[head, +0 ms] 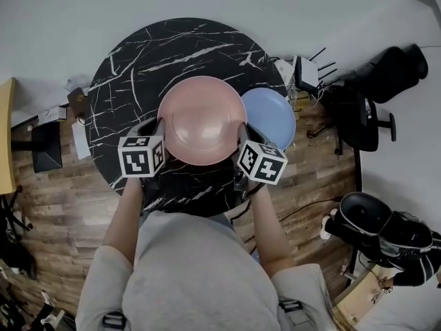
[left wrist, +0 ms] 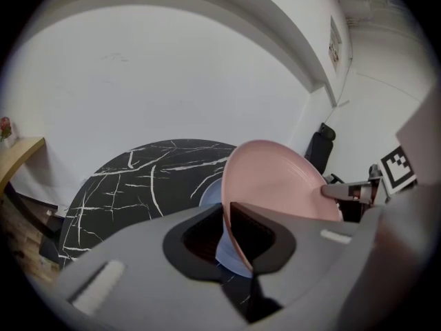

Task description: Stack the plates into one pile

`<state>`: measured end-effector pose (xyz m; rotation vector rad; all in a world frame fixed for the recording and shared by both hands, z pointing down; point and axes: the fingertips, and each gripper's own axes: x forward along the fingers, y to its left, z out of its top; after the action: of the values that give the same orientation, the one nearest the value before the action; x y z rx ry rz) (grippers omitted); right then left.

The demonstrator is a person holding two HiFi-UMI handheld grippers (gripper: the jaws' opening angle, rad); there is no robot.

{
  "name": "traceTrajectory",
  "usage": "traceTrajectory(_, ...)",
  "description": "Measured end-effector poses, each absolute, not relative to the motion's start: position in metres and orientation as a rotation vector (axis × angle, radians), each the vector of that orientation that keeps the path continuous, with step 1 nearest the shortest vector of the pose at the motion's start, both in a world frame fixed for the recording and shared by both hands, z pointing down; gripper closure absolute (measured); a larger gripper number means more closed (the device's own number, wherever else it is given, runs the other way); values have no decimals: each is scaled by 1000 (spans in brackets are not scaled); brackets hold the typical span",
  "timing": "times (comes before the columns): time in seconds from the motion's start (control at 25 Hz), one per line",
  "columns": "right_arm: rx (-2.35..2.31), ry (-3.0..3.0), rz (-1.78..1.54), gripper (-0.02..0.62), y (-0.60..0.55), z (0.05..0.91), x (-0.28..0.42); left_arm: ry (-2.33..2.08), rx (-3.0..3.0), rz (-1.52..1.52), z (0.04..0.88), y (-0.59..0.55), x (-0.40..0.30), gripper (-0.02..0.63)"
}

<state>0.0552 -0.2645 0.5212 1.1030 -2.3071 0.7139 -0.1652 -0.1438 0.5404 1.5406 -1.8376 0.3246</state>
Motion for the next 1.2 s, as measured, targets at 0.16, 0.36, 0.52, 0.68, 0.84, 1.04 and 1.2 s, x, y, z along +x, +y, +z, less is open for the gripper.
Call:
traceTrajectory(0.16, 1058, -2282, 706, 575, -274, 538, 46, -1830, 1495, 342, 556, -146, -170, 512)
traceTrajectory(0.36, 1011, -2251, 691, 575, -284, 554, 35, -1815, 1445, 363, 573, -149, -175, 511)
traceTrajectory(0.52, 987, -2224, 686, 574, -288, 566, 31, -1801, 1420, 376, 585, -151, -177, 511)
traceTrajectory(0.68, 965, -2199, 675, 574, -291, 577, 28, -1791, 1391, 381, 597, -151, -179, 511)
traceTrajectory(0.84, 957, -2180, 665, 574, -293, 584, 26, -1778, 1380, 372, 604, -152, -181, 511)
traceTrajectory(1.04, 951, -2166, 652, 572, -295, 591, 23, -1766, 1381, 381, 610, -154, -182, 508)
traceTrajectory(1.2, 949, -2155, 627, 572, -295, 595, 21, -1757, 1390, 401, 615, -155, -182, 505)
